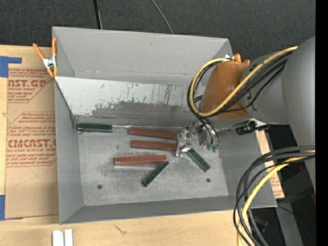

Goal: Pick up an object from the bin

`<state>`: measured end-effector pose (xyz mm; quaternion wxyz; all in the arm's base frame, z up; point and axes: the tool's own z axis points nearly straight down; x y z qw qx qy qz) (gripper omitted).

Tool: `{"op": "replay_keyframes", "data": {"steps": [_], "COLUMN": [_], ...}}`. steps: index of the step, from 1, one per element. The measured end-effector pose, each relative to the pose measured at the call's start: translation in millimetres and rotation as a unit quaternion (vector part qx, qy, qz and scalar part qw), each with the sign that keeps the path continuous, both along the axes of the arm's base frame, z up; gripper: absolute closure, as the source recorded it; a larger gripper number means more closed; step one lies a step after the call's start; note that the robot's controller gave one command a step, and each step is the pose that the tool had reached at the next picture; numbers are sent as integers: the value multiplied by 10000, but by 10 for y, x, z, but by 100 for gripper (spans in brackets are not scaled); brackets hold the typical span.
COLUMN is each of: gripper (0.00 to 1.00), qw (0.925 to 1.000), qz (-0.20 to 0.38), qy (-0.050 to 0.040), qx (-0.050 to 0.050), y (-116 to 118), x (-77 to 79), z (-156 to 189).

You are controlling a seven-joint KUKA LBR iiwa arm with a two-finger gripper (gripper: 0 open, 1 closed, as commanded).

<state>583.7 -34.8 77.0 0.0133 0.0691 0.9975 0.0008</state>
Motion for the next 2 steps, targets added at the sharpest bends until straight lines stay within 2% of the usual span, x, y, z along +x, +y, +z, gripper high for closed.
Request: {"op": "replay_keyframes", "data": {"steps": [1,2], "gripper": [100,100], "qw": [10000,9999], "qz": [-3,-127], "qy": [0,107], "qx": [0,4], "y": [0,-55], "x": [0,-42], "z": [0,1498]}}
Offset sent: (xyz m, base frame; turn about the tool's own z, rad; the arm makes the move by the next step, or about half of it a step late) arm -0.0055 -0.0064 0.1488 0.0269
